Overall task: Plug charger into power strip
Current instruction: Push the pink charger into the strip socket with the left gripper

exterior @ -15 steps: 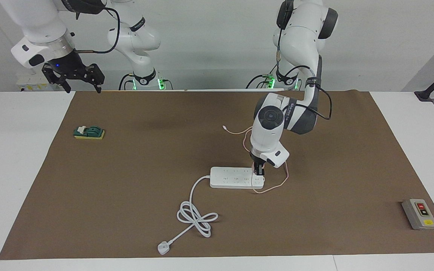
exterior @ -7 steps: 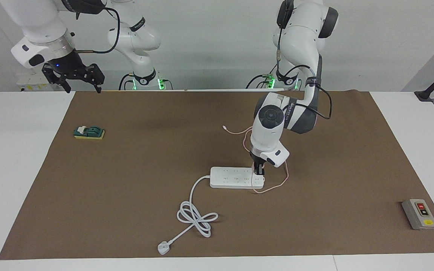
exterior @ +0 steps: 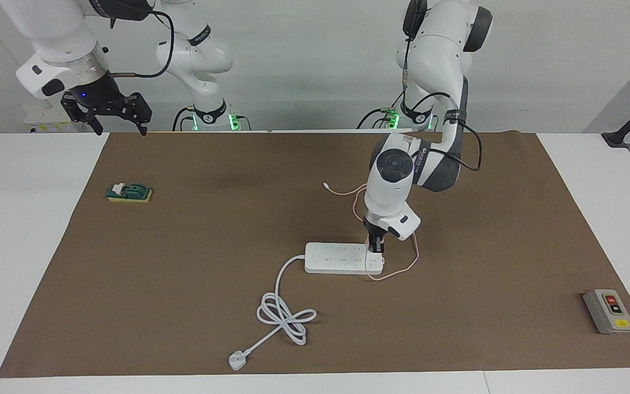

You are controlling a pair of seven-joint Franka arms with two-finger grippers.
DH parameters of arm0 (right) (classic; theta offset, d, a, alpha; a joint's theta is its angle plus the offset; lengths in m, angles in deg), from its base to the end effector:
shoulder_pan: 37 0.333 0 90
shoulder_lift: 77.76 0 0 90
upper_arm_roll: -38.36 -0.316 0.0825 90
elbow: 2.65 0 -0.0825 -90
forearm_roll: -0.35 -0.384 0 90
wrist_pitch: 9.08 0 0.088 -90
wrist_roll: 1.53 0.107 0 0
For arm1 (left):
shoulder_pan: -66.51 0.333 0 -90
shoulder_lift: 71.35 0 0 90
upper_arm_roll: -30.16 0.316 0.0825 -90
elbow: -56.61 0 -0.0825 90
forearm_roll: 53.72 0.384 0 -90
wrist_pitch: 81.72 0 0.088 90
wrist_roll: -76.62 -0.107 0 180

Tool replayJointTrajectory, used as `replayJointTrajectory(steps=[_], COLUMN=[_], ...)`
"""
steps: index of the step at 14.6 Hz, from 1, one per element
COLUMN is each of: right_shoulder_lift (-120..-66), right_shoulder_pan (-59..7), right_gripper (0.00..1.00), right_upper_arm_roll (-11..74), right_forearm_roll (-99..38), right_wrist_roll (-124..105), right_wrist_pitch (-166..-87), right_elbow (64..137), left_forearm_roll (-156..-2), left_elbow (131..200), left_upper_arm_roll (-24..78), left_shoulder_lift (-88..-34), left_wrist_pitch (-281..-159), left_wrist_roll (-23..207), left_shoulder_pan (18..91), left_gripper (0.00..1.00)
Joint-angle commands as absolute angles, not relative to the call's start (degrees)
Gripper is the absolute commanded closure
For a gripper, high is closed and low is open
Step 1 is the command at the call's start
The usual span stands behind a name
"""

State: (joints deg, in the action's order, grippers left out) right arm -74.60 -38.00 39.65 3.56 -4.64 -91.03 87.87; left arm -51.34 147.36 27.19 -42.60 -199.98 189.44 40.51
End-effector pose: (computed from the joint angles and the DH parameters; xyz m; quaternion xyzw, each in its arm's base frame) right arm 0.5216 -0.0278 0.6385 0.9985 0.0046 -0.0484 0.0250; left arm 0.6024 -0.3257 0.3446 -0.7486 -0.6629 -0.0020 0.0117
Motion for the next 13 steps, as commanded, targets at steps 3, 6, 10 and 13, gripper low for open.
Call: replayJointTrajectory(steps=[3, 6, 10, 13], right_shoulder_lift=[-74.9, -74.9, -74.9, -74.9], right_shoulder_pan=[-38.2, -38.2, -38.2, -38.2], right_gripper=[0.0, 0.0, 0.0, 0.0], right_upper_arm_roll=[39.5, 39.5, 39.5, 39.5], right_forearm_roll=[3.7, 3.7, 3.7, 3.7], right_wrist_roll=[-6.2, -6.3, -6.2, -6.2], right_wrist_pitch=[-90.5, -90.5, -90.5, -90.5], right_elbow=[87.1, 87.1, 87.1, 87.1], left_forearm_roll=[-51.5, -51.4, -51.4, -50.9], left_elbow=[152.0, 152.3, 152.8, 152.9], left_upper_arm_roll=[27.9, 27.9, 28.0, 28.0], left_shoulder_lift=[-42.6, -42.9, -42.7, -42.1], left_wrist_pitch=[-204.1, -204.9, -205.5, -205.4], left_wrist_roll=[188.9, 188.8, 188.7, 188.7], left_shoulder_pan=[40.1, 40.2, 40.1, 40.1], left_gripper=[1.0, 1.0, 1.0, 1.0])
